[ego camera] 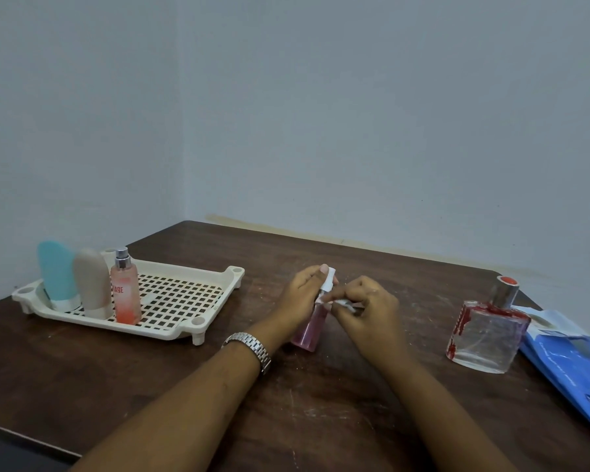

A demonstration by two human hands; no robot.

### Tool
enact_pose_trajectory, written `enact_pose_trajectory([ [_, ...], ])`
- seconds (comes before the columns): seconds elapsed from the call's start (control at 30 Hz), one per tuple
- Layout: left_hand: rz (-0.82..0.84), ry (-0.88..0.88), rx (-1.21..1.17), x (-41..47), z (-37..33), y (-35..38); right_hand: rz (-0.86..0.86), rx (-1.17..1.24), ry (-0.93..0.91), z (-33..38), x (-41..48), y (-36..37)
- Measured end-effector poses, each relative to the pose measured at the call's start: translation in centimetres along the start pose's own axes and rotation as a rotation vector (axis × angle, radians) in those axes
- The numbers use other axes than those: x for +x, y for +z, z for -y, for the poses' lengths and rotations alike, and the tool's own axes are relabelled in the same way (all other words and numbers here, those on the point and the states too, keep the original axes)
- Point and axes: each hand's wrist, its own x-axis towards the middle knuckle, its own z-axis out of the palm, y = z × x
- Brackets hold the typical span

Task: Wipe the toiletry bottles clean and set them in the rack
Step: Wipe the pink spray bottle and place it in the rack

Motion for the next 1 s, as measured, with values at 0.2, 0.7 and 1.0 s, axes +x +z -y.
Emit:
enact_pose_trajectory([
  [0.2,-0.087,-0.034,-0.108,0.0,0.4,0.1,0.053,0.099,0.088,0.1,-0.2,0.2],
  [0.7,-0.174,-0.164,-0.293,0.0,-0.4,-1.0,0.248,0.021,0.042,0.5,-0.9,0.6],
  [1.0,-0.070,-0.200,-0.283,-0.7,-0.5,0.9,-0.067,0.126,0.160,-0.5,-0.1,-0.2],
])
